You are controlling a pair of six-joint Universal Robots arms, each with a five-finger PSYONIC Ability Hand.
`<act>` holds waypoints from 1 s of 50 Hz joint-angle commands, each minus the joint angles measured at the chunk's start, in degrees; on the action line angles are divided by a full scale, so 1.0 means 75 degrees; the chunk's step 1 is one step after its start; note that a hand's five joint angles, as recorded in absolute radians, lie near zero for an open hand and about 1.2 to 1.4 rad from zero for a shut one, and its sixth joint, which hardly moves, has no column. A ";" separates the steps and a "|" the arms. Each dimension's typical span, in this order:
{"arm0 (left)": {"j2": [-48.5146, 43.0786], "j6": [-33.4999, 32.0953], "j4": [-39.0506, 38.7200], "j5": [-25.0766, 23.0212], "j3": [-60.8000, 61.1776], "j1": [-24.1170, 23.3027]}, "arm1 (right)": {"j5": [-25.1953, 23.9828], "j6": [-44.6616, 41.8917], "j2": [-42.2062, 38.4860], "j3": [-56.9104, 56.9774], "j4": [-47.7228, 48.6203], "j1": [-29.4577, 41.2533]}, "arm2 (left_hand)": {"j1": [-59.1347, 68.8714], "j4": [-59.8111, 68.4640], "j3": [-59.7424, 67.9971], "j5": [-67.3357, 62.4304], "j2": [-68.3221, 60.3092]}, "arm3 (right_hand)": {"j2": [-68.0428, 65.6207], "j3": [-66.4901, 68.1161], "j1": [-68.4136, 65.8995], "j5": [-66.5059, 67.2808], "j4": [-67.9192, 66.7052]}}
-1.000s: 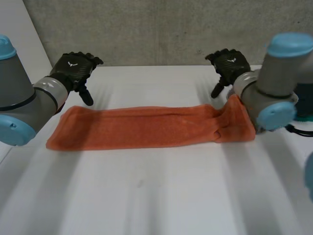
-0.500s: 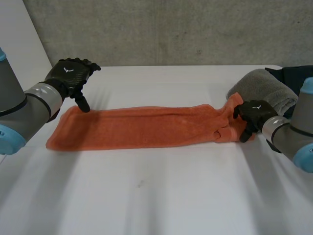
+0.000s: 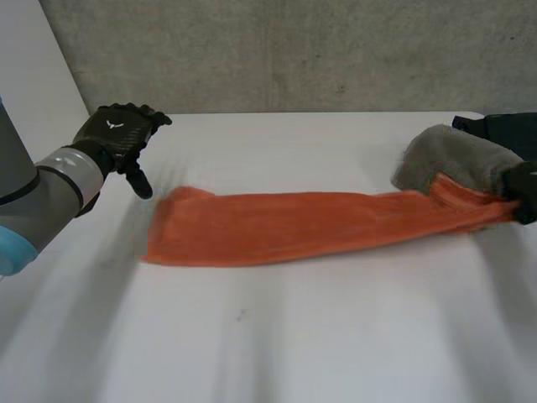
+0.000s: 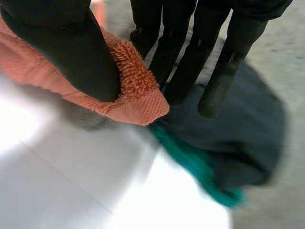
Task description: Fold the laundry.
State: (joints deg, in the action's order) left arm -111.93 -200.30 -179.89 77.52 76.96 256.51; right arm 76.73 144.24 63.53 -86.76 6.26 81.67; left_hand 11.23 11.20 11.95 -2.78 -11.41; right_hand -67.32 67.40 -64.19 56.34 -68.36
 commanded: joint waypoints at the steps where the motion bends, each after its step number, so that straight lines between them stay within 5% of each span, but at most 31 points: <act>1: 0.0240 0.0011 -0.0004 0.0000 0.0250 -0.0017 | -0.0002 -0.1792 0.0038 0.0375 -0.0084 -0.0753 | -0.0164 -0.0160 -0.0260 0.0370 0.0188 | -0.1691 0.1680 -0.2109 0.1821 -0.1553; 6: 0.0533 0.0070 -0.0004 0.0000 0.0507 0.0018 | 0.0960 -0.2217 -0.0022 0.0927 -0.0143 -0.0064 | -0.0164 -0.0160 -0.0260 0.0370 0.0188 | -0.1691 0.1680 -0.2109 0.1821 -0.1553; 10: 0.0791 0.0117 -0.0004 0.0000 0.0672 0.0170 | 0.1055 -0.2193 0.0025 0.1232 0.0289 0.1294 | -0.0164 -0.0160 -0.0260 0.0370 0.0188 | -0.1691 0.1680 -0.2109 0.1821 -0.1553; 18: 0.1423 0.0234 0.0043 -0.0047 0.0777 0.0697 | -0.0022 -0.2193 -0.0068 0.1595 0.2258 0.4541 | -0.0164 -0.0160 -0.0260 0.0370 0.0188 | -0.1691 0.1680 -0.2109 0.1821 -0.1553; 21: 0.1658 0.0339 0.0067 -0.0140 0.0882 0.0873 | -0.0677 -0.2181 -0.0920 0.1771 0.2797 0.5758 | -0.0164 -0.0160 -0.0260 0.0370 0.0188 | -0.1691 0.1680 -0.2109 0.1821 -0.1553; 27: 0.1892 0.0410 0.0055 -0.0386 0.1199 0.1131 | -0.1311 -0.2602 -0.2176 0.2134 0.2658 0.6745 | -0.0164 -0.0160 -0.0260 0.0370 0.0188 | -0.1691 0.1680 -0.2109 0.1821 -0.1553; 33: 0.1799 0.0410 0.0032 -0.0434 0.1211 0.1131 | -0.1242 -0.2920 -0.2857 0.2439 0.2284 0.6982 | -0.0164 -0.0160 -0.0260 0.0370 0.0188 | -0.1665 0.1655 -0.2084 0.1796 -0.1527; 35: 0.1729 0.0410 0.0020 -0.0434 0.1176 0.1085 | -0.1242 -0.2920 -0.2870 0.2428 0.2108 0.6982 | -0.0164 -0.0160 -0.0260 0.0370 0.0188 | 0.2350 -0.2360 0.1932 -0.2220 0.2488; 36: 0.1636 0.0421 0.0008 -0.0399 0.1118 0.1038 | -0.1207 -0.2873 -0.2777 0.2381 0.2003 0.6982 | -0.0164 -0.0160 -0.0260 0.0370 0.0188 | 0.7146 -0.7156 0.6727 -0.7015 0.7284; 37: 0.1588 0.0422 0.0008 -0.0399 0.1082 0.1014 | -0.1172 -0.2803 -0.2718 0.2357 0.1955 0.6970 | -0.0164 -0.0160 -0.0260 0.0370 0.0188 | 0.7643 -0.7653 0.7225 -0.7512 0.7781; 41: 0.1342 0.0468 0.0008 -0.0340 0.0790 0.0792 | -0.0868 -0.1693 -0.2145 0.2100 0.1943 0.6830 | -0.0164 -0.0160 -0.0260 0.0370 0.0188 | 0.7643 -0.7653 0.7225 -0.7512 0.7781; 50: 0.0569 0.0726 0.0067 0.0035 -0.0265 -0.0180 | 0.0444 0.2749 -0.0210 0.1479 0.1019 0.5752 | -0.0164 -0.0160 -0.0260 0.0370 0.0188 | 0.7643 -0.7653 0.7225 -0.7512 0.7781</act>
State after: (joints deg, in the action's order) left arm -104.17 -196.02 -179.72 76.08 79.43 259.48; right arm 74.10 146.44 54.64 -72.75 18.83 129.74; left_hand 11.23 11.20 11.95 -2.78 -11.41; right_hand -11.66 11.64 -12.19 2.62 -11.61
